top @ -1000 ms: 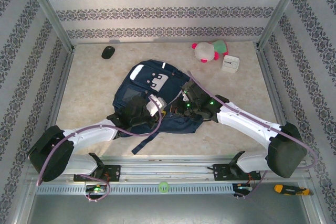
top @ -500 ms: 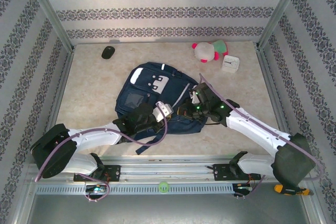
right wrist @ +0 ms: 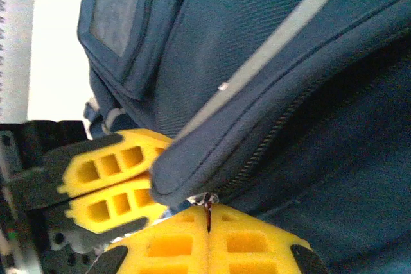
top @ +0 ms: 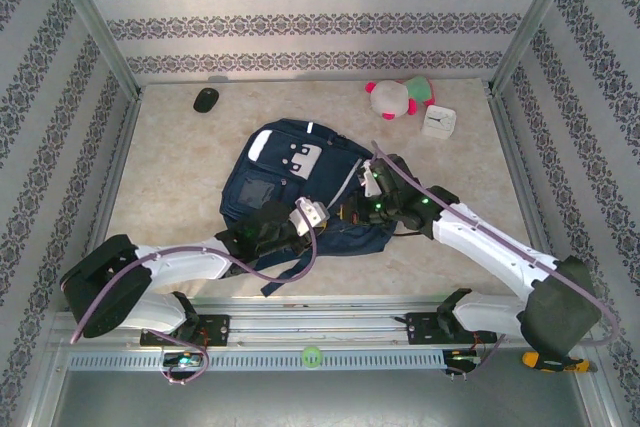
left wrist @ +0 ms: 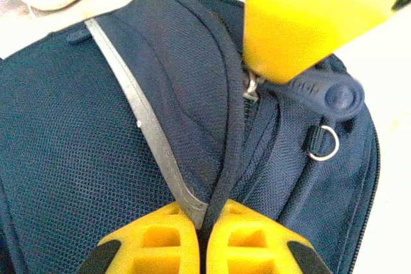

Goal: Pack books, pencil case, and school supplies into a backpack

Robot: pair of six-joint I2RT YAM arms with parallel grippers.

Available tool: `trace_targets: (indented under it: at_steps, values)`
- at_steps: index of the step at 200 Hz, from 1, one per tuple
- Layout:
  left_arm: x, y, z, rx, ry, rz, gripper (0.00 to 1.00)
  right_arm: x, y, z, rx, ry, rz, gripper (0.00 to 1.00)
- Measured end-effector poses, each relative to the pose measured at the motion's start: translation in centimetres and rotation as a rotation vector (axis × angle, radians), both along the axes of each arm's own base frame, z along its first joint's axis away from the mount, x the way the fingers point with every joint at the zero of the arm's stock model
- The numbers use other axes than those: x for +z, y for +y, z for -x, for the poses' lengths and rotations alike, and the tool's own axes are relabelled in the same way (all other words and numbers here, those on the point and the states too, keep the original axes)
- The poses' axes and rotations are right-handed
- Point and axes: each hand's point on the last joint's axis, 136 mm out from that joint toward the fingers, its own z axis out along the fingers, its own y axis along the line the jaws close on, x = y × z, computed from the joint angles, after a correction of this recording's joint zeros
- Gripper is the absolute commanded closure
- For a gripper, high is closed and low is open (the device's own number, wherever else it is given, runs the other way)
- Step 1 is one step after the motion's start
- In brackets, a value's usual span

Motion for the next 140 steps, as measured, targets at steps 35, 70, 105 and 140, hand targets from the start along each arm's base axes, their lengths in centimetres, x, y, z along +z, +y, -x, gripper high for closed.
trace_targets:
  at_steps: [35,70,105,140]
  values:
    - [0.8,0.5,0.5,-0.022,-0.023,-0.024,1.00,1.1,-1.9,0.0,0.084,-0.172,0.110,1.00]
    - [0.2,0.7,1.3,-0.060,-0.003,-0.052,1.00,1.7,-2.8,-0.9,0.144,-0.309,0.187,0.96]
    - [0.2,0.5,1.7,-0.085,0.017,-0.055,1.00,1.3,-1.7,0.0,0.284,-0.379,0.236,0.55]
    - [0.4,0.1,2.0,-0.112,0.035,-0.054,1.00,1.3,-1.5,1.5,0.426,-0.491,0.239,0.40]
